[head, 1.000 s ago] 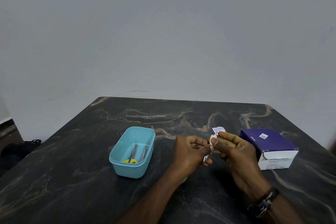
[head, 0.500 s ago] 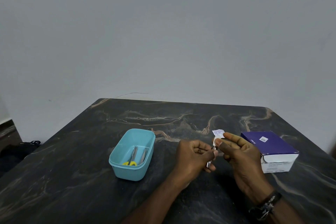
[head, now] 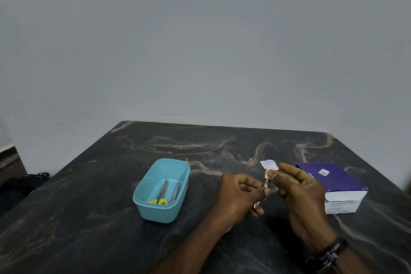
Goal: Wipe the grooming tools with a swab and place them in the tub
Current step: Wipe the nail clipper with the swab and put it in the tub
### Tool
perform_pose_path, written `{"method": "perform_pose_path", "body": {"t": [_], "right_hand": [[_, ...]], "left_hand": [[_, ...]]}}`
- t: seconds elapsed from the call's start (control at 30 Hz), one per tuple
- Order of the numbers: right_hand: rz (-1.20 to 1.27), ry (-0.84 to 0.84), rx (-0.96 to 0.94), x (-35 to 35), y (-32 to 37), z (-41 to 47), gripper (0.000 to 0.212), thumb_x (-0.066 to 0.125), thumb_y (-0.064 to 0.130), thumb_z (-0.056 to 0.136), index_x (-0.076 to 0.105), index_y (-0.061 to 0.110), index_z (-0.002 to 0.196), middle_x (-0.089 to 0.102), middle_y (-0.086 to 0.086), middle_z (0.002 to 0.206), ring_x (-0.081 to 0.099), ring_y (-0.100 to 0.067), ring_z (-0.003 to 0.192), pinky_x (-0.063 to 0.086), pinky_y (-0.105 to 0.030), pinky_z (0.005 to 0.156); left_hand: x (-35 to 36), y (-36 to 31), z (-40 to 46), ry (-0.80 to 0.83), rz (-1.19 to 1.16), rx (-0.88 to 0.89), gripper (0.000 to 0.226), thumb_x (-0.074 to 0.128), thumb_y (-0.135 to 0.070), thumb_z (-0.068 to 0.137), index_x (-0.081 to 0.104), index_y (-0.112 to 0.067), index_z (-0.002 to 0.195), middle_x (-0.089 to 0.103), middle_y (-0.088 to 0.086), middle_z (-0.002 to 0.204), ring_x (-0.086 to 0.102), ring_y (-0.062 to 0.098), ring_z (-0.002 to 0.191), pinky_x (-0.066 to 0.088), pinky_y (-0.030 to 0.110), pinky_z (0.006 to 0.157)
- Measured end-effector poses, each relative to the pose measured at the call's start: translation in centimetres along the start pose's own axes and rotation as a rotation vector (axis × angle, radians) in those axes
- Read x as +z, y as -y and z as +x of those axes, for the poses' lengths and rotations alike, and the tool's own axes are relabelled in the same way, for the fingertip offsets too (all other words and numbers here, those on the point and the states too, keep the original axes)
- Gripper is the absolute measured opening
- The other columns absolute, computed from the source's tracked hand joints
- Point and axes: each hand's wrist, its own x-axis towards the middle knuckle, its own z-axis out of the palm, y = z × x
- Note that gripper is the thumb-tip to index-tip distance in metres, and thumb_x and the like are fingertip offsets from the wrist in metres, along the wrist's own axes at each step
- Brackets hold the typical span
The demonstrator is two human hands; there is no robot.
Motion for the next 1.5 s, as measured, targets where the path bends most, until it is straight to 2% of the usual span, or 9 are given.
{"method": "perform_pose_path", "body": {"t": [0.1, 0.3, 0.43, 0.53, 0.77, 1.0, 1.17, 1.3, 1.5], "right_hand": [[-0.007, 0.007, 0.002, 0.0, 0.0, 0.0, 0.039, 0.071, -0.005, 0.077, 0.061, -0.001, 0.115, 0.073, -0.01, 0.085, 0.066, -0.003, 0.052, 0.048, -0.012, 0.046], [-0.066, 0.06, 0.02, 0.4, -0.6, -0.5, 0.033, 0.071, -0.007, 0.076, 0.063, -0.003, 0.107, 0.076, -0.006, 0.074, 0.069, -0.007, 0.056, 0.047, -0.012, 0.046], [-0.039, 0.038, 0.025, 0.4, -0.3, -0.4, 0.036, 0.071, -0.008, 0.076, 0.062, -0.002, 0.11, 0.076, -0.006, 0.074, 0.07, -0.006, 0.057, 0.047, -0.011, 0.045], [0.004, 0.0, 0.026, 0.0, 0.1, -0.1, 0.04, 0.071, -0.006, 0.076, 0.061, -0.002, 0.115, 0.075, -0.009, 0.084, 0.07, -0.006, 0.059, 0.048, -0.012, 0.046], [-0.054, 0.052, 0.05, 0.5, -0.6, -0.3, 0.035, 0.071, -0.008, 0.076, 0.062, -0.004, 0.109, 0.076, -0.004, 0.07, 0.067, -0.004, 0.053, 0.047, -0.011, 0.044], [-0.042, 0.027, 0.028, 0.3, -0.3, -0.3, 0.038, 0.072, -0.009, 0.074, 0.062, -0.003, 0.11, 0.076, -0.002, 0.069, 0.068, -0.003, 0.054, 0.046, -0.01, 0.045], [0.013, -0.012, 0.045, 0.1, 0.0, 0.1, 0.036, 0.072, -0.005, 0.075, 0.063, 0.002, 0.109, 0.076, -0.006, 0.078, 0.068, -0.005, 0.056, 0.047, -0.014, 0.046], [0.04, -0.023, 0.093, 0.1, 0.1, 0.2, 0.039, 0.074, 0.002, 0.072, 0.065, 0.007, 0.109, 0.074, -0.009, 0.091, 0.064, -0.012, 0.072, 0.041, -0.025, 0.061], [0.118, 0.068, 0.208, 0.2, 0.5, 0.2, 0.045, 0.072, 0.006, 0.062, 0.064, 0.008, 0.107, 0.07, -0.004, 0.084, 0.061, -0.013, 0.074, 0.039, -0.028, 0.067]], "left_hand": [[0.0, -0.1, 0.1, -0.026, 0.015, 0.005, 0.013, 0.078, -0.009, 0.078, 0.066, -0.005, 0.084, 0.068, 0.007, 0.066, 0.06, 0.015, 0.041, 0.049, 0.023, 0.042], [-0.6, 0.0, 0.4, -0.126, 0.005, 0.046, 0.018, 0.08, -0.013, 0.077, 0.068, -0.002, 0.086, 0.071, 0.015, 0.069, 0.062, 0.018, 0.045, 0.049, 0.025, 0.044], [-0.5, 0.1, 0.3, -0.069, 0.022, 0.029, 0.015, 0.078, -0.011, 0.078, 0.067, -0.005, 0.084, 0.07, 0.014, 0.07, 0.061, 0.017, 0.043, 0.049, 0.025, 0.043], [-0.2, 0.0, 0.0, -0.004, 0.039, -0.001, 0.015, 0.078, -0.009, 0.077, 0.066, -0.006, 0.085, 0.069, 0.011, 0.07, 0.059, 0.014, 0.041, 0.048, 0.024, 0.042], [-0.5, -0.4, 0.1, -0.1, 0.018, 0.031, 0.014, 0.078, -0.01, 0.077, 0.066, -0.005, 0.083, 0.067, 0.008, 0.064, 0.059, 0.015, 0.041, 0.048, 0.024, 0.042], [-0.3, -0.4, 0.0, -0.069, 0.048, 0.027, 0.018, 0.079, -0.013, 0.077, 0.067, -0.004, 0.086, 0.069, 0.012, 0.07, 0.058, 0.014, 0.043, 0.048, 0.024, 0.042], [-0.5, -0.8, -0.1, -0.05, 0.035, 0.014, 0.015, 0.078, -0.009, 0.077, 0.069, -0.006, 0.089, 0.067, 0.002, 0.066, 0.054, 0.011, 0.044, 0.046, 0.023, 0.044], [-0.9, -1.3, -0.1, -0.046, -0.045, -0.004, 0.019, 0.078, -0.007, 0.077, 0.07, -0.003, 0.094, 0.068, 0.002, 0.066, 0.056, 0.011, 0.048, 0.048, 0.022, 0.047], [-1.5, -2.3, 0.1, -0.01, -0.36, -0.114, 0.009, 0.076, -0.002, 0.076, 0.071, -0.004, 0.082, 0.065, 0.005, 0.066, 0.059, 0.013, 0.057, 0.053, 0.025, 0.055]]}}
